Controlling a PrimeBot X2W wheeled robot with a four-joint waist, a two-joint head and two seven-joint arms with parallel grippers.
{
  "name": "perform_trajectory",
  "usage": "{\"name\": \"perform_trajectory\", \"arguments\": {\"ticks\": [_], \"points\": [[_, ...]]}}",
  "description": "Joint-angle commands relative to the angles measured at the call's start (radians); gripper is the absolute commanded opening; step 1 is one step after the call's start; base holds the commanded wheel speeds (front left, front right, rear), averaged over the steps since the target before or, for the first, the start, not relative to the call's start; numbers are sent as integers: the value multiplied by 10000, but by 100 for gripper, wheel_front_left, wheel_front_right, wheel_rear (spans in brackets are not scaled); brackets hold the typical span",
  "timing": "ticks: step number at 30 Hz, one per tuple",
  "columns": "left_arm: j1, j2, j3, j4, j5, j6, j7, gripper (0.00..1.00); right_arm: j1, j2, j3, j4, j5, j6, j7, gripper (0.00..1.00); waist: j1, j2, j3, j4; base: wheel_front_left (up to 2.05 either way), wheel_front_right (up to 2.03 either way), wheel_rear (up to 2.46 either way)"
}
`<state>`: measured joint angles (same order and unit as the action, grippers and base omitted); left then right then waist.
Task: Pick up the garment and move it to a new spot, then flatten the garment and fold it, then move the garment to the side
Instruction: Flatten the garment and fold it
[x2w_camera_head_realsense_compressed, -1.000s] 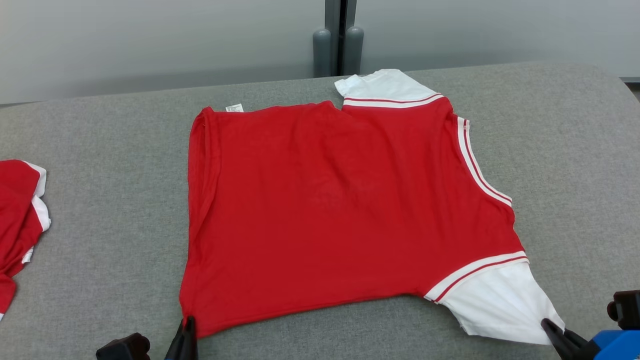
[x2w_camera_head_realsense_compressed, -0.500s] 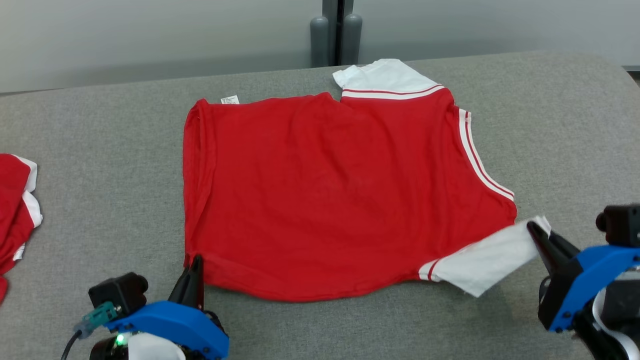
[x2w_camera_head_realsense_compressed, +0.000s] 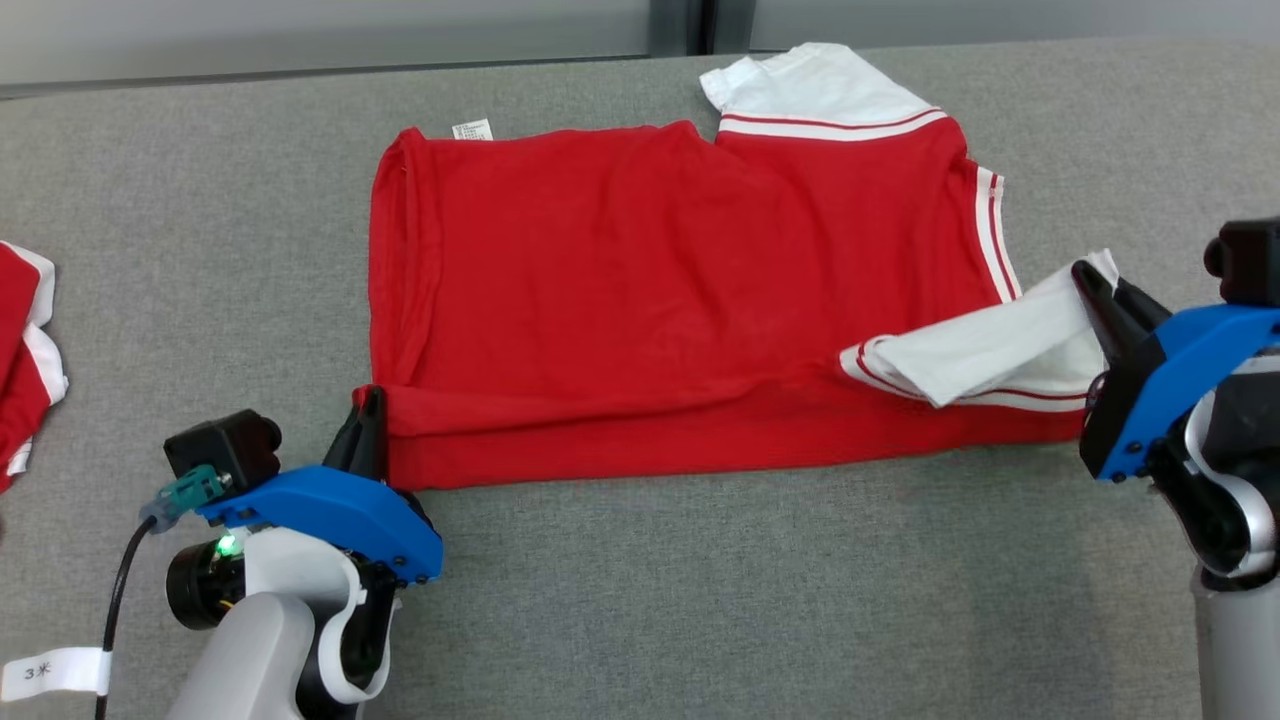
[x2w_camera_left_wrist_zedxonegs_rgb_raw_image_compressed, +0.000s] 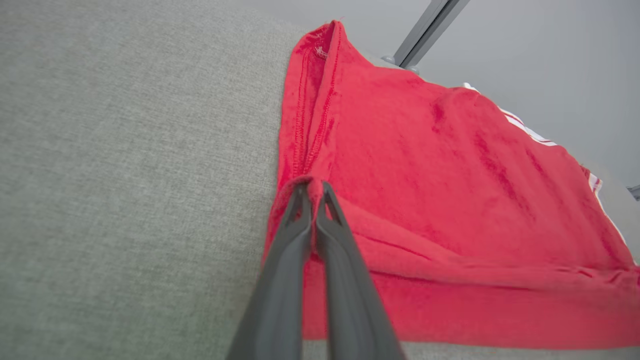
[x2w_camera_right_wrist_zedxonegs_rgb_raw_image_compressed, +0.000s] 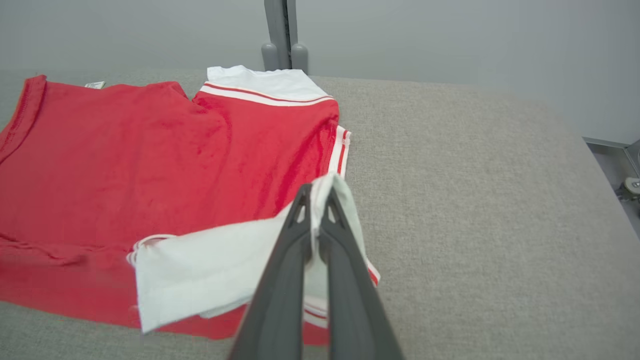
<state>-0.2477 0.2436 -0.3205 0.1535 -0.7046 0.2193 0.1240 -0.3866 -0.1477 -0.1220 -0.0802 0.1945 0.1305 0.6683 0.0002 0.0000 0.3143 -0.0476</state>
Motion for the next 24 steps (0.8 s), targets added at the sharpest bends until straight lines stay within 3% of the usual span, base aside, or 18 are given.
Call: {"name": "perform_trajectory", "arguments": {"ticks": [1, 11, 12, 13, 14, 19, 24], "points": [[-208, -20, 57, 86, -17, -30, -60, 0, -231, -91, 71, 102, 13, 5, -107, 0, -2, 0, 79, 41, 0, 0, 0], [-894, -114, -17, 922, 94, -244, -433, 0, -1583, -424, 678, 1818, 166, 4, -1347, 0, -2, 0, 396, 141, 0, 0, 0], [-922, -170, -65, 976, 88, -278, -462, 15, -1679, -459, 754, 1944, 194, 5, -1554, 24, -2, 0, 387, 181, 0, 0, 0], [-946, -202, -83, 1032, 77, -331, -488, 39, -1768, -443, 718, 2097, 219, 4, -1741, 86, -2, 0, 373, 213, 0, 0, 0], [-973, -221, -108, 1103, 80, -352, -525, 100, -1838, -426, 725, 2227, 279, 4, -1947, 100, -2, 0, 346, 249, 0, 0, 0], [-785, -279, -178, 1283, 169, -529, -1010, 100, -1827, -466, 753, 2645, 402, 5, -2617, 100, -2, 0, 64, 396, 0, 0, 0], [-238, -57, -279, 1215, 444, -612, -1641, 100, -1072, -360, 411, 2580, 467, 4, -2559, 100, -2, 0, -365, 443, 0, 0, 0]]}}
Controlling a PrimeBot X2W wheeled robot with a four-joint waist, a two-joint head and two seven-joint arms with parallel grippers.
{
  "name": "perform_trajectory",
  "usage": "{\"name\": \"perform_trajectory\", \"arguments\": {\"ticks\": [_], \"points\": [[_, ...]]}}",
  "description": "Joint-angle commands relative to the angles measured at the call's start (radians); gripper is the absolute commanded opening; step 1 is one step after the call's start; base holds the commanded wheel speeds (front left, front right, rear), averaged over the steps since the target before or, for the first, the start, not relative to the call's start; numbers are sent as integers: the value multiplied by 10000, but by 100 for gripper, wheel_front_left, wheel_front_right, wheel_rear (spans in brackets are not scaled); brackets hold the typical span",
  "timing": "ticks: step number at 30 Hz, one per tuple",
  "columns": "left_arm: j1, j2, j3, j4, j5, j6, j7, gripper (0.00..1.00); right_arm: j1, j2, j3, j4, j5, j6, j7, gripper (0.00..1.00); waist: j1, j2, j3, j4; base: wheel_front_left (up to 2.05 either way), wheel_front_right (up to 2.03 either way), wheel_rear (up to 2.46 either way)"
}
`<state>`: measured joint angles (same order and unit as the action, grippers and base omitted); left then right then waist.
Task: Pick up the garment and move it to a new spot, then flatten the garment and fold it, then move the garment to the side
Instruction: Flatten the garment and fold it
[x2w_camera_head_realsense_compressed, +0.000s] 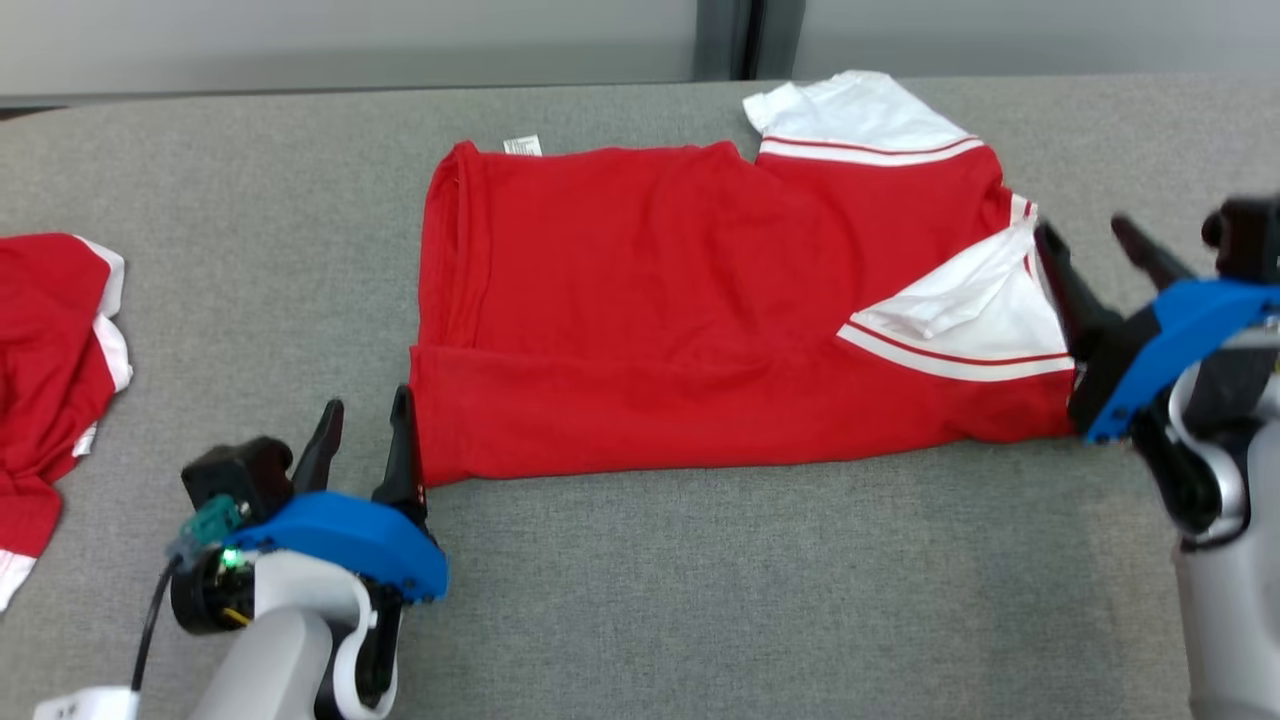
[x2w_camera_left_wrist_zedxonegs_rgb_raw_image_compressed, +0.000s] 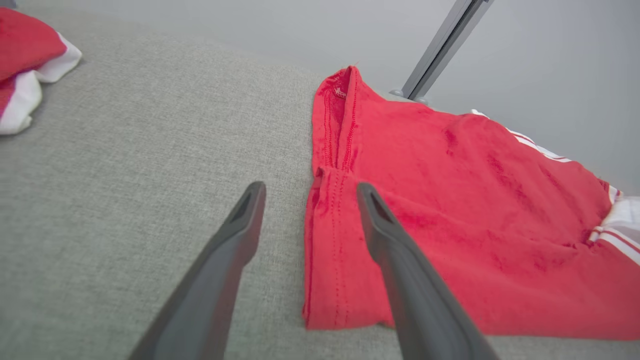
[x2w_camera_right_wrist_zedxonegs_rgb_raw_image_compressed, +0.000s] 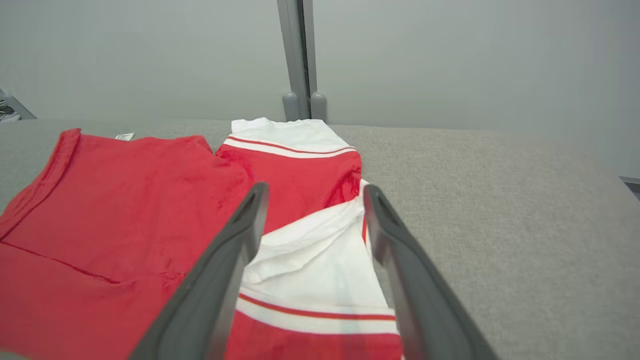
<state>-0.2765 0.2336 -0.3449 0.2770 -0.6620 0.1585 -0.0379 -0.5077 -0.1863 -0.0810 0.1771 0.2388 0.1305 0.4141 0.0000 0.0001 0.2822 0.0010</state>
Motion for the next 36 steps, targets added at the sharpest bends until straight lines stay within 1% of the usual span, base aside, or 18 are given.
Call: {"name": "perform_trajectory", "arguments": {"ticks": [1, 5, 9, 16, 19, 20, 21, 22, 30, 36], "points": [[197, 64, -85, -19, 65, -11, -102, 100, 342, 70, -94, -67, -23, 4, 72, 100, 0, -1, -119, -46, 0, 0, 0], [577, 195, -311, 132, 254, -157, -278, 100, 1113, 217, -450, -254, -133, 5, 328, 100, 0, -1, -280, -95, 0, 0, 0], [599, 113, -492, 453, 371, -187, -392, 100, 1702, 479, -826, -185, -389, 5, 277, 100, 0, -1, -277, -142, 0, 0, 0], [-64, 123, -823, 1430, 812, -54, -342, 100, 1744, 883, -1438, 311, -937, 5, 45, 100, 0, -1, 78, -257, 0, 0, 0], [-315, 38, -1041, 1914, 866, -148, -49, 100, 1595, 1013, -1651, 611, -1155, 5, -64, 100, 0, -1, 240, -269, 0, 0, 0], [-365, 7, -1109, 2066, 866, -199, 53, 45, 1544, 1061, -1720, 711, -1210, 5, -98, 100, 0, -1, 287, -271, 0, 0, 0], [-400, -22, -1142, 2197, 846, -241, 121, 16, 1479, 1097, -1791, 802, -1247, 5, -106, 100, 0, -1, 336, -275, 0, 0, 0], [-411, -63, -1149, 2316, 785, -276, 166, 0, 1420, 1132, -1857, 880, -1289, 5, -97, 100, 0, -1, 375, -280, 0, 0, 0], [-541, -180, -1053, 2874, 552, -405, -135, 0, 1096, 1323, -2369, 1653, -1774, 6, -263, 100, 0, -1, 522, -218, 0, 0, 0], [-485, -146, -1073, 3135, 482, -506, -301, 0, 956, 1359, -2358, 2631, -1851, 6, -401, 100, 0, -1, 506, -135, 0, 0, 0]]}}
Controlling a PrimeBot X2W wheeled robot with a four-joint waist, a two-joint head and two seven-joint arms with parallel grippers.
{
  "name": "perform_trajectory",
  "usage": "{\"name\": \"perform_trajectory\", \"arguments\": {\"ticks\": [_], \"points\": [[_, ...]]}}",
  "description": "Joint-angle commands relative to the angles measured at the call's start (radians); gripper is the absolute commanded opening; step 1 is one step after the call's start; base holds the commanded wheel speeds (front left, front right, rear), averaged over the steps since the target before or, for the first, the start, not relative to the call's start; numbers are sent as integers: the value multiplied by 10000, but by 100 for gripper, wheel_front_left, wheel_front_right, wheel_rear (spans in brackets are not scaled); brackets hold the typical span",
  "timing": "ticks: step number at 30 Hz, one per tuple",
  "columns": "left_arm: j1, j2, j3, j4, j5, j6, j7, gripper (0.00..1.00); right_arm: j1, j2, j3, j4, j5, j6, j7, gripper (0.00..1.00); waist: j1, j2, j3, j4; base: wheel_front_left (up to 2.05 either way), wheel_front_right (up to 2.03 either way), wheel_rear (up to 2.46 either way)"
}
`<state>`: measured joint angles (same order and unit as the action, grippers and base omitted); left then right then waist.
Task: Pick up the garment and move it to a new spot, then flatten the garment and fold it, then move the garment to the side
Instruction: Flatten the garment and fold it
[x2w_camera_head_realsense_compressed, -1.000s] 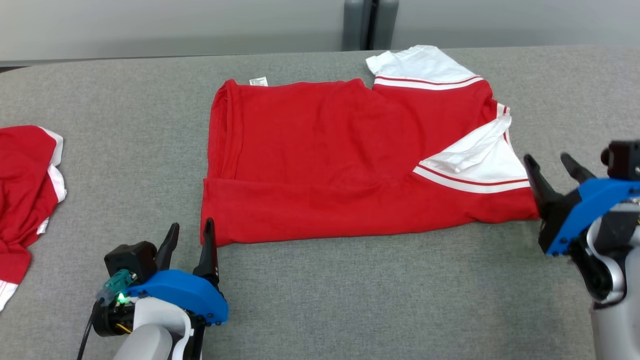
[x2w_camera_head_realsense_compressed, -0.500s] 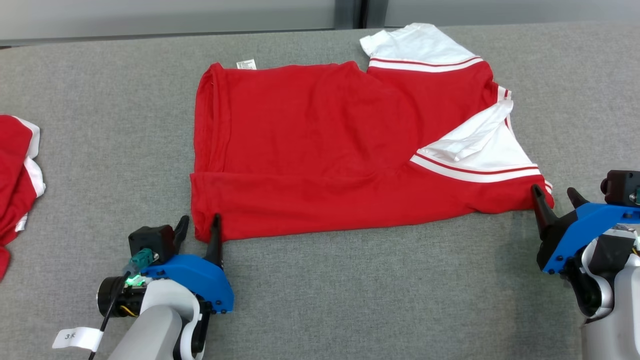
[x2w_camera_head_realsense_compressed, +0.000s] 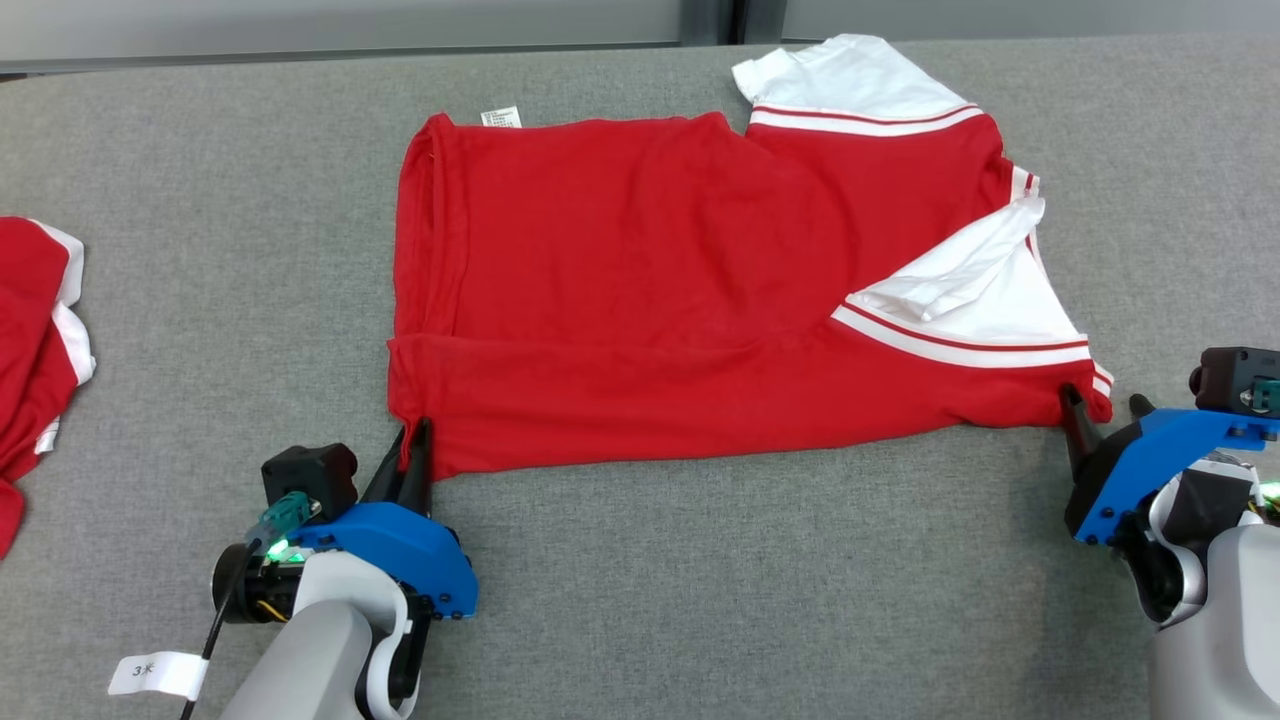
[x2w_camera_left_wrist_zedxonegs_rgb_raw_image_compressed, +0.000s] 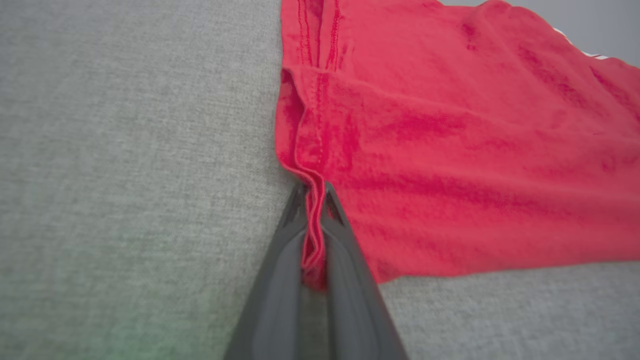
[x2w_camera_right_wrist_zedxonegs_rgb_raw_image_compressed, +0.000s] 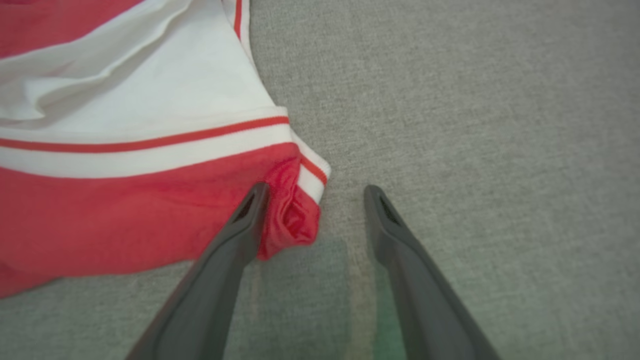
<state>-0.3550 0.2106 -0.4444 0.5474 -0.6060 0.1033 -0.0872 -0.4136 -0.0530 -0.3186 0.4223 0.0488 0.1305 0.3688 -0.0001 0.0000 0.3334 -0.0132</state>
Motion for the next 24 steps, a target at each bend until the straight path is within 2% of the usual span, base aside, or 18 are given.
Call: {"name": "perform_trajectory", "arguments": {"ticks": [1, 2, 5, 11, 18, 24], "points": [[308, 82, -97, 464, -85, 27, 167, 0, 13, 38, 106, 326, 39, 6, 39, 37, 1, 0, -24, 22, 0, 0, 0], [325, 80, -104, 482, -91, 23, 137, 0, 17, 52, 163, 448, 58, 9, 1, 0, 1, 0, -48, 27, 0, 0, 0], [446, 85, -56, 425, -129, 62, 16, 0, 113, 43, 159, 470, 271, 6, -181, 0, 1, 0, -221, 21, 0, 0, 0], [1034, 140, 86, -89, -344, 168, -162, 0, 973, 4, 4, -698, 1151, 4, -672, 0, 1, 0, -862, -98, 0, 0, 0], [2100, 496, 160, -1359, -523, 566, 249, 0, 2657, -3, 40, -2195, 1990, 1, -215, 0, 1, 0, -1366, -241, 0, 0, 0], [3331, 941, 98, -2753, -742, 1102, 1187, 0, 4251, -5, 138, -3219, 2795, 1, 518, 0, 1, 0, -1564, -394, 0, 0, 0]]}}
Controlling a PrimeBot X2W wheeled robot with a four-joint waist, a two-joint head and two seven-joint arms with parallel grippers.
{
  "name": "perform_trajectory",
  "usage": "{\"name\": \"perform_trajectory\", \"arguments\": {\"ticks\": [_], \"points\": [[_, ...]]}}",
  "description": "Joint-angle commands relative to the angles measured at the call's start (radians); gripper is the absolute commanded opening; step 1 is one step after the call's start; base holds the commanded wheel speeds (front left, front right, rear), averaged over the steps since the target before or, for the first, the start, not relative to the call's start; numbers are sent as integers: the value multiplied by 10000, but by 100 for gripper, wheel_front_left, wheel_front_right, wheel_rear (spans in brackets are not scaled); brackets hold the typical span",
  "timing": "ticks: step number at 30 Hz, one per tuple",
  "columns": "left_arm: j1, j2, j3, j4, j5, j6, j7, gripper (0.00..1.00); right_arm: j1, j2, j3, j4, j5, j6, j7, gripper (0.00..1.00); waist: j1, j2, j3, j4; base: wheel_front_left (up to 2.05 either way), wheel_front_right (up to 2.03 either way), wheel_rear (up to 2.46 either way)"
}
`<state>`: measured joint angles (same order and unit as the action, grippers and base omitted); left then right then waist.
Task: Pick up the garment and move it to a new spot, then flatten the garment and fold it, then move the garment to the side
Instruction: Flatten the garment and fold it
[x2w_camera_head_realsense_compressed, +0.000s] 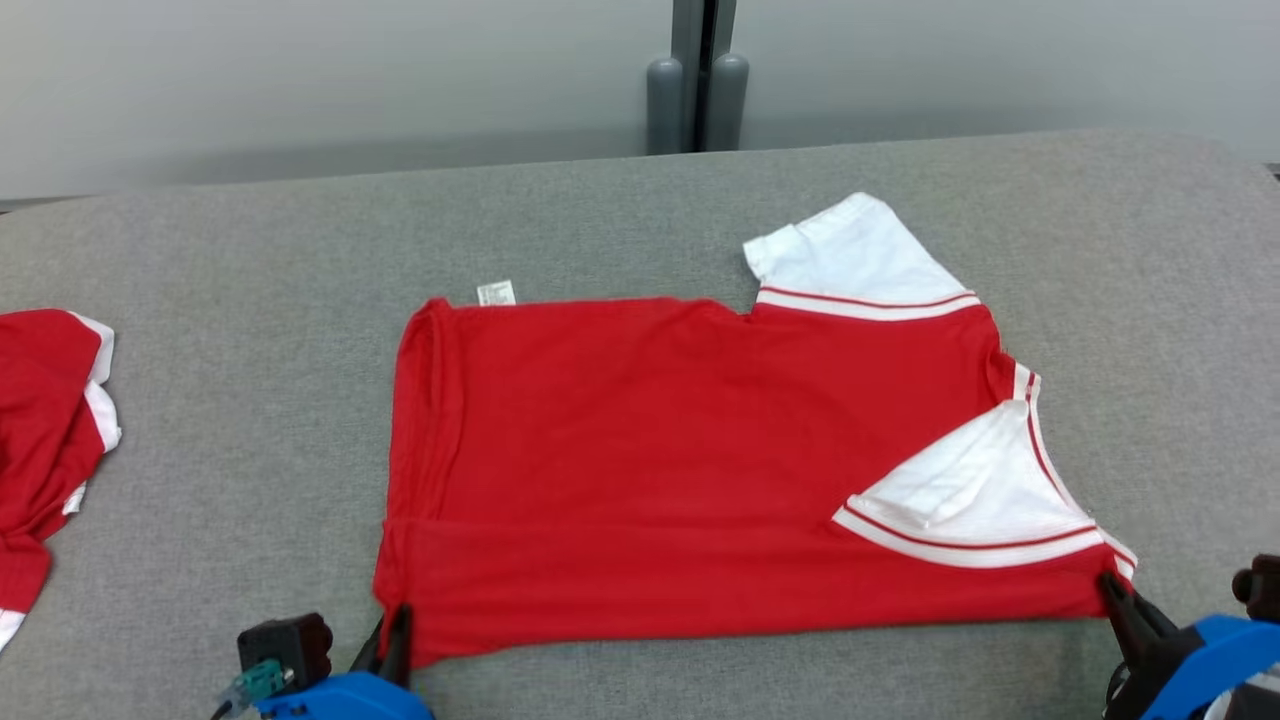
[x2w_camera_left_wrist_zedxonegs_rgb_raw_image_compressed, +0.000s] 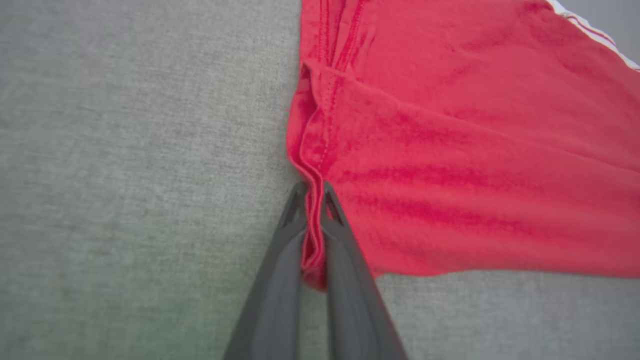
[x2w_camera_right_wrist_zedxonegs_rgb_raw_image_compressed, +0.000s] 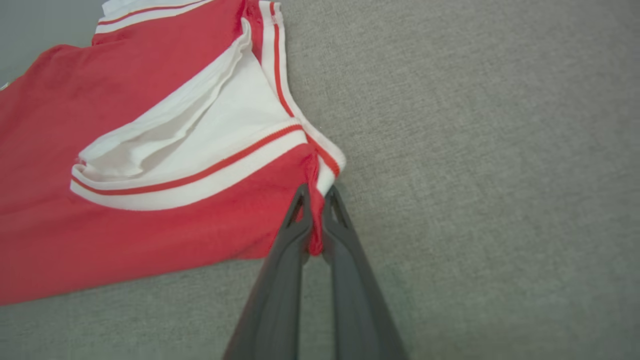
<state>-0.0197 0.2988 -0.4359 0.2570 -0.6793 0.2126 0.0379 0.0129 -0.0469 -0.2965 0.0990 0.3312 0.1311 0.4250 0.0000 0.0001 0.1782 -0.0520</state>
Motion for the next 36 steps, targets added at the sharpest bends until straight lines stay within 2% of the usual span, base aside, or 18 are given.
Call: {"name": "perform_trajectory", "arguments": {"ticks": [1, 5, 6, 7, 8, 9, 10, 15, 17, 20, 23, 25, 30, 36], "points": [[182, 145, -9, -76, -40, 106, 123, 0, 166, -67, -45, -98, 59, -5, 21, 0, 0, -1, -13, -43, 0, 0, 0], [912, 449, -16, -984, -113, 534, 682, 0, 541, -63, 75, -367, 216, -5, 17, 0, 0, -1, 15, -132, 0, 0, 0], [1045, 507, 12, -1178, -142, 638, 783, 0, 538, -63, 60, -401, 202, -3, -71, 38, 0, -1, 21, -138, 0, 0, 0], [1152, 567, 7, -1349, -171, 709, 918, 0, 512, -65, 11, -395, 231, -5, -130, 100, 0, -1, 25, -137, 0, 0, 0], [1238, 615, 0, -1508, -194, 750, 1010, 29, 467, -63, -9, -370, 256, -3, -162, 100, 0, -1, 24, -131, 0, 0, 0], [1291, 647, 10, -1667, -213, 819, 1062, 90, 419, -55, 20, -366, 216, 1, -193, 100, 0, -1, 24, -122, 0, 0, 0], [1337, 679, 18, -1813, -228, 839, 1118, 100, 357, -49, 31, -395, 170, 0, -202, 100, 0, -1, 25, -111, 0, 0, 0], [1105, 822, 149, -2545, -266, 971, 1342, 100, -87, -54, 23, -987, -285, 0, 103, 100, 0, -1, 47, -32, 0, 0, 0], [822, 954, 252, -2843, -370, 881, 1565, 100, -427, -51, 124, -1396, -511, 0, 497, 100, 0, -1, 118, -33, 0, 0, 0], [13, 1459, 324, -3109, -256, 663, 2089, 100, -1229, -46, 445, -1978, -1096, 0, 1479, 100, 0, -1, 292, -84, 0, 0, 0], [-1015, 1978, 422, -3171, -280, 331, 2860, 100, -2412, -147, 1038, -2001, -1300, 0, 2960, 100, 0, -1, 533, -276, 0, 0, 0], [-1818, 2376, 560, -3087, -392, 131, 3508, 100, -3481, -394, 1378, -1811, -1276, 0, 3583, 100, 0, -1, 753, -394, 0, 0, 0], [-3799, 2888, 882, -2596, -1109, -281, 5245, 100, -5856, -796, 2329, -508, -1023, 0, 4465, 100, 0, -1, 1339, -669, 0, 0, 0], [-5761, 3053, 876, -2060, -1730, -344, 7148, 100, -8139, -986, 3303, 1076, -1027, 0, 4396, 100, 0, -1, 2032, -937, 0, 0, 0]]}}
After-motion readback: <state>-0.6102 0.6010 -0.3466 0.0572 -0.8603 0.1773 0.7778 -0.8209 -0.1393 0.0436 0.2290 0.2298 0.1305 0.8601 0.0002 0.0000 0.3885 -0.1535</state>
